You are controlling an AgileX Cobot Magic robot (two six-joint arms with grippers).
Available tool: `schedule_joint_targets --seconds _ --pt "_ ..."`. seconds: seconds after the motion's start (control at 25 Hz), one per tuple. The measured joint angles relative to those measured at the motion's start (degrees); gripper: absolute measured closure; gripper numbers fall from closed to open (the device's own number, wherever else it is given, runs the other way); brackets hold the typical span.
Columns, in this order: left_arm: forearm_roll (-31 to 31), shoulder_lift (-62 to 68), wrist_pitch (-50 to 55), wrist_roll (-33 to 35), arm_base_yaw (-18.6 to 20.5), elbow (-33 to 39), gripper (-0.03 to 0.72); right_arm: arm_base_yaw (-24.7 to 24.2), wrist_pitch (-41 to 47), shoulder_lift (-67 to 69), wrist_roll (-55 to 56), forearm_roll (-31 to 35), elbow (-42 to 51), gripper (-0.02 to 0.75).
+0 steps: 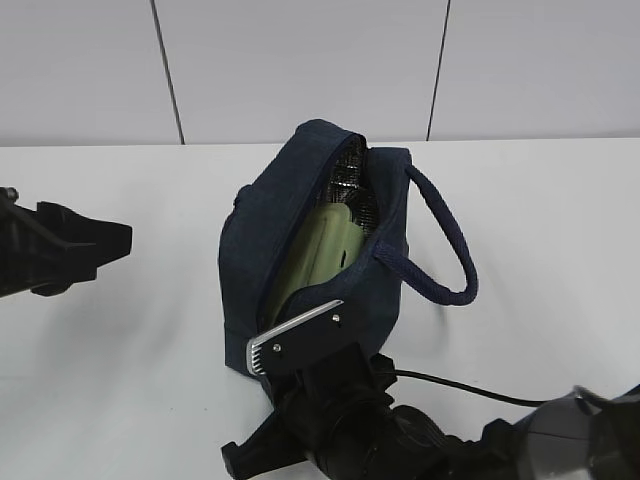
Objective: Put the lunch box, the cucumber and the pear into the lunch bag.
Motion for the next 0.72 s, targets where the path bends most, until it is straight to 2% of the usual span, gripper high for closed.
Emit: schedule_joint_targets --seconds 0.16,0.36,0.48,0.72 --pt "0.0 0.0 0.0 0.04 0.0 0.0 0.379 0.0 2.36 -0.49 -0.1 -1.47 -0.04 0.732" --pt "0.0 0.0 0.0 0.04 0.0 0.0 0.379 0.0 11.81 -6.19 -4.45 -1.68 -0.04 0.732" --pt "0.0 0.0 0.24 0.04 0.0 0.0 0.379 0.0 15.92 -12.01 -12.3 2.62 -0.04 0.732" --pt "1.51 0.0 1.01 0.04 0.0 0.0 0.384 0.0 18.59 -22.79 -29.0 14.25 -0.16 0.732"
